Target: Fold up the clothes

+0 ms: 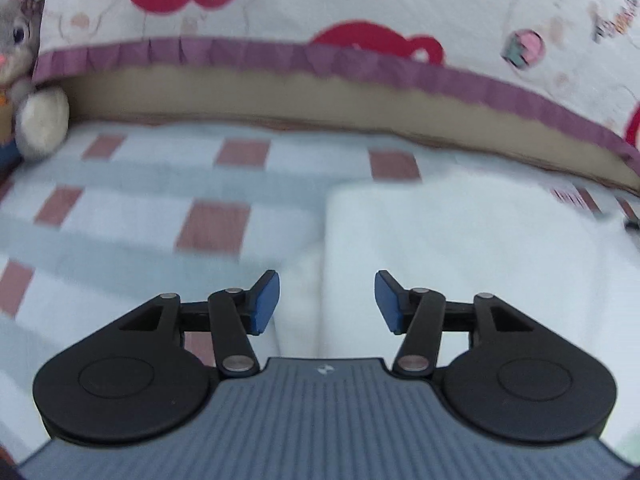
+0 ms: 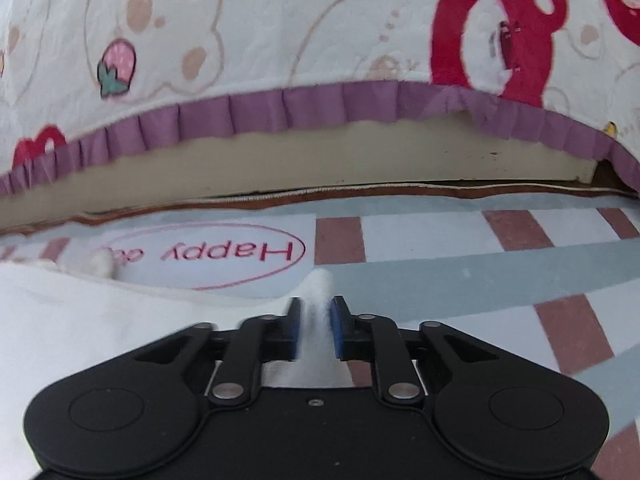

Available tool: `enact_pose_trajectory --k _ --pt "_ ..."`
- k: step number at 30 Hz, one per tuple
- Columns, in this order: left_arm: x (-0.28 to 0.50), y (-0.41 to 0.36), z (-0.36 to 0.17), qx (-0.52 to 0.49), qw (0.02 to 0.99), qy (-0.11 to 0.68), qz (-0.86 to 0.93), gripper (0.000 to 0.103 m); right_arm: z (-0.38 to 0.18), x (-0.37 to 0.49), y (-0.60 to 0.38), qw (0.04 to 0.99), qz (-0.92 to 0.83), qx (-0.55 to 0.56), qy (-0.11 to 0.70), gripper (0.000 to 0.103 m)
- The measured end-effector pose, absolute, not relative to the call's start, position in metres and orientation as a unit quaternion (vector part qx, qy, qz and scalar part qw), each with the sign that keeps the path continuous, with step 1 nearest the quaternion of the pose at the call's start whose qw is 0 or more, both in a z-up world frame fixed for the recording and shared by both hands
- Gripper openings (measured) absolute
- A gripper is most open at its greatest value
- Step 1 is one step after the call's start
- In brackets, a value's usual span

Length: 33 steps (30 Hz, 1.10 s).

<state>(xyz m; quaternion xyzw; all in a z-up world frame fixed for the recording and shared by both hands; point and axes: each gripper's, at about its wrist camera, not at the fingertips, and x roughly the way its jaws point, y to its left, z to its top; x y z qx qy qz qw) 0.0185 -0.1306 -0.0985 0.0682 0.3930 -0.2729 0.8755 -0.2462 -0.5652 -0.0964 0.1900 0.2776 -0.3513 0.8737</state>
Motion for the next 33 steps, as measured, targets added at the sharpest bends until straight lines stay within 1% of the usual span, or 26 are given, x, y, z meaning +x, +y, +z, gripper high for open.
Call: enact_pose_trajectory --k 1,2,3,5,7,8,9,10,11,12,13,15,18,20,22,24,25,27,28,30,31,33 --pt "0.012 -0.123 -0.1 0.067 0.872 0.398 -0.276 0.054 -0.091 -0.25 -0.561 0.875 -0.354 0.197 0.266 0.038" --pt "0.007 -0.116 -0.102 0.064 0.868 0.404 -0.281 0.055 -0.084 -0.257 -0.555 0.874 -0.356 0.215 0.25 0.04" --pt "0.004 -0.111 -0.105 0.06 0.864 0.411 -0.285 0.055 -0.078 -0.266 -0.55 0.872 -0.357 0.239 0.234 0.046" --pt "-0.002 -0.102 -0.113 0.048 0.854 0.431 -0.287 0.055 -0.072 -0.281 -0.531 0.864 -0.359 0.29 0.203 0.047" --pt "-0.005 -0.095 -0.126 0.013 0.836 0.466 -0.289 0.062 -0.067 -0.296 -0.508 0.852 -0.36 0.341 0.172 0.048" --pt "-0.005 -0.091 -0.133 -0.011 0.823 0.488 -0.291 0.071 -0.064 -0.304 -0.496 0.844 -0.36 0.366 0.156 0.048" --pt "-0.006 -0.088 -0.139 -0.029 0.812 0.503 -0.294 0.069 -0.062 -0.311 -0.485 0.836 -0.359 0.39 0.14 0.051" --pt "-0.009 -0.088 -0.138 -0.025 0.815 0.494 -0.301 0.067 -0.059 -0.319 -0.473 0.827 -0.358 0.415 0.123 0.056" --pt "-0.012 -0.089 -0.137 -0.02 0.818 0.485 -0.307 0.058 -0.057 -0.321 -0.461 0.822 -0.355 0.431 0.11 0.058" --pt "-0.015 -0.089 -0.136 -0.016 0.821 0.476 -0.314 0.028 -0.056 -0.317 -0.449 0.823 -0.344 0.439 0.107 0.059" --pt "-0.018 -0.089 -0.136 -0.011 0.824 0.467 -0.32 0.016 -0.055 -0.311 -0.438 0.826 -0.326 0.446 0.111 0.059" --pt "-0.024 -0.09 -0.133 -0.002 0.83 0.447 -0.332 0.011 -0.055 -0.297 -0.418 0.835 -0.29 0.447 0.137 0.059" --pt "-0.04 -0.074 -0.114 -0.006 0.858 0.403 -0.32 0.008 -0.06 -0.284 -0.391 0.843 -0.28 0.416 0.193 0.059" --pt "-0.049 -0.048 -0.109 -0.048 0.867 0.394 -0.302 0.008 -0.068 -0.287 -0.385 0.835 -0.294 0.411 0.216 0.059" --pt "-0.055 -0.026 -0.122 -0.092 0.857 0.417 -0.287 0.008 -0.074 -0.292 -0.382 0.826 -0.309 0.408 0.234 0.059" --pt "-0.059 -0.022 -0.143 -0.088 0.85 0.443 -0.27 0.008 -0.078 -0.297 -0.385 0.818 -0.329 0.403 0.246 0.059" --pt "-0.06 -0.025 -0.144 -0.077 0.856 0.434 -0.27 0.009 -0.078 -0.298 -0.387 0.815 -0.337 0.399 0.251 0.059" --pt "-0.062 -0.033 -0.143 -0.054 0.867 0.415 -0.269 0.018 -0.076 -0.301 -0.391 0.81 -0.349 0.394 0.258 0.059" --pt "-0.062 -0.036 -0.138 -0.041 0.872 0.408 -0.268 0.021 -0.074 -0.304 -0.392 0.806 -0.351 0.399 0.259 0.059" --pt "-0.062 -0.037 -0.128 -0.017 0.88 0.403 -0.251 0.03 -0.07 -0.311 -0.398 0.79 -0.354 0.428 0.259 0.059" --pt "-0.063 -0.037 -0.123 -0.008 0.884 0.4 -0.241 0.032 -0.067 -0.316 -0.4 0.783 -0.35 0.445 0.258 0.059" --pt "-0.067 -0.036 -0.107 -0.019 0.895 0.378 -0.234 0.032 -0.063 -0.324 -0.4 0.774 -0.337 0.469 0.259 0.061"
